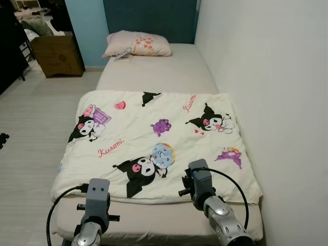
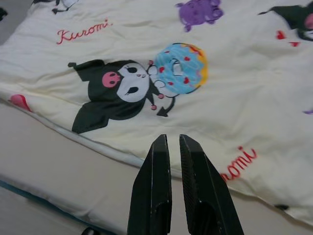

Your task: Clean up the room

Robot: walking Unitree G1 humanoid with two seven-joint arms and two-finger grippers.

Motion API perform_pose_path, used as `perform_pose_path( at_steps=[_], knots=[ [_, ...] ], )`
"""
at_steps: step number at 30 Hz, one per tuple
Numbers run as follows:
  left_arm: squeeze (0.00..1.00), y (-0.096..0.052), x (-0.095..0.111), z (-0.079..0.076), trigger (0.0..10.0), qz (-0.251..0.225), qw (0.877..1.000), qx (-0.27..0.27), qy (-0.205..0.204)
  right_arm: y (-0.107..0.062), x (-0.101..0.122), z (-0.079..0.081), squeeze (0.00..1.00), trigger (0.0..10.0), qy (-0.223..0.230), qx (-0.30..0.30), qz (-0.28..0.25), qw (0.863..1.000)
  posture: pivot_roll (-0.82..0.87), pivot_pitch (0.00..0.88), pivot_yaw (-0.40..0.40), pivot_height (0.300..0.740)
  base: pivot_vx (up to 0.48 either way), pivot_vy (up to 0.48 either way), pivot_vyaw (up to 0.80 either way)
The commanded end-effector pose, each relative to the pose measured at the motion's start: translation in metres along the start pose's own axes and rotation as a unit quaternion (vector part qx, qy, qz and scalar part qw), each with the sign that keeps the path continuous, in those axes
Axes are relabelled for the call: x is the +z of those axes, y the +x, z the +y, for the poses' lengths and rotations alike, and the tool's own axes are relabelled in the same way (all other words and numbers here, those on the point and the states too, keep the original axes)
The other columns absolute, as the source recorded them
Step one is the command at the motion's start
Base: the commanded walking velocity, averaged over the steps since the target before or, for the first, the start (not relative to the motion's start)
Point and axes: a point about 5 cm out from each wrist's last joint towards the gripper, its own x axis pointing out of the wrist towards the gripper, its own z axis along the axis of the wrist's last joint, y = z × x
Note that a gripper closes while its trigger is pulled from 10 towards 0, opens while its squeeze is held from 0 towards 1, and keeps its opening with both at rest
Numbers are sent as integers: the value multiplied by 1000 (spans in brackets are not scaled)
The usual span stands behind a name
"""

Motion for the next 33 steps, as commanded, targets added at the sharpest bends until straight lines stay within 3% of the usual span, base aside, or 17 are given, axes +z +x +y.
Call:
perform_pose_path(
  at_steps=[1,33],
  knots=[
    [0,-1,-7,1,10000,18,1000,4,-1,-2,-5,1,0,10000,7,2,10,1000,-29,117,-9,740,0,0,0],
    [0,-1,-6,6,10000,16,1000,14,2,0,-3,4,0,10000,6,6,8,1000,-24,111,-8,740,0,0,0]
  ],
)
